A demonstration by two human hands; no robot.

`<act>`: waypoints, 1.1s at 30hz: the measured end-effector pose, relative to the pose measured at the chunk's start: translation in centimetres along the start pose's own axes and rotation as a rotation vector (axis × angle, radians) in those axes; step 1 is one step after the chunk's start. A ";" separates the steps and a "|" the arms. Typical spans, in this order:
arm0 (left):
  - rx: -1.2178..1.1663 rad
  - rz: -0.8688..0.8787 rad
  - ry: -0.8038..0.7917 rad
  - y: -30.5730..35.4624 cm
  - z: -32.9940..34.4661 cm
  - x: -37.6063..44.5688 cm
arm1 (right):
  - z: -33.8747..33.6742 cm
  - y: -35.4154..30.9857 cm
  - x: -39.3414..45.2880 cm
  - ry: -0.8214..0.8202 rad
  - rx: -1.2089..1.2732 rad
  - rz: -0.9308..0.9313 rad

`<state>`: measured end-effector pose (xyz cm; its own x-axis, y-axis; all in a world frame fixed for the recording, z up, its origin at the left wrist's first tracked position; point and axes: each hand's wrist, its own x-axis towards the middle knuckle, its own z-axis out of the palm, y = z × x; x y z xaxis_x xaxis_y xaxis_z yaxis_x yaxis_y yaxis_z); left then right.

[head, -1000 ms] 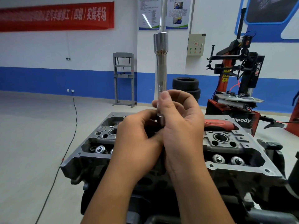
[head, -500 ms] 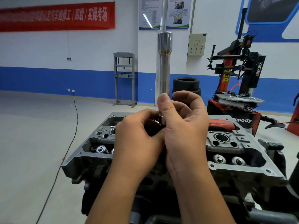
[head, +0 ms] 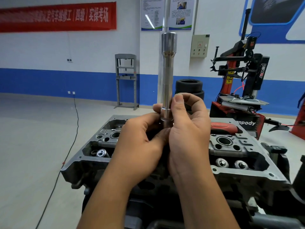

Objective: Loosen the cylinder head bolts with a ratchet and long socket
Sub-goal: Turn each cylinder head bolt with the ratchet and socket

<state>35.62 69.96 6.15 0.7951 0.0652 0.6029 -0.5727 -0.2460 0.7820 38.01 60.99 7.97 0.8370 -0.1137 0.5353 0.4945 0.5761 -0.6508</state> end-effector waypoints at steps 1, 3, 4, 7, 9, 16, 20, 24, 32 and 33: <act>0.023 0.011 0.027 0.0 0.1 0.0 | 0.0 0.0 0.0 0.006 -0.007 -0.003; 0.110 0.028 0.117 -0.1 0.5 0.0 | -0.2 0.0 -0.1 0.018 -0.047 -0.033; 0.146 0.029 0.154 -0.1 0.6 0.0 | -0.2 0.0 -0.1 0.020 -0.060 -0.045; 0.103 0.017 0.090 -0.1 0.4 -0.1 | -0.1 0.1 0.0 0.003 -0.071 -0.042; 0.050 0.011 0.019 0.1 0.2 -0.1 | 0.0 0.0 0.0 -0.007 -0.058 -0.026; 0.090 0.013 0.154 -0.3 0.4 0.0 | -0.1 0.1 -0.1 0.005 -0.095 -0.054; 0.034 0.011 0.055 0.0 0.2 -0.1 | 0.1 0.1 0.0 -0.005 -0.041 -0.013; 0.107 0.033 0.161 -0.1 0.4 -0.1 | -0.2 0.1 -0.2 0.000 -0.091 -0.052; 0.046 0.032 0.118 -0.1 0.4 0.0 | -0.1 0.0 -0.1 -0.006 -0.051 -0.008; 0.067 0.035 0.151 -0.2 0.5 0.0 | -0.1 0.0 -0.1 -0.001 -0.078 -0.024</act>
<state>35.80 69.50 5.94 0.7334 0.1985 0.6502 -0.5809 -0.3138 0.7511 37.95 60.90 7.83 0.8245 -0.1254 0.5518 0.5310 0.5087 -0.6777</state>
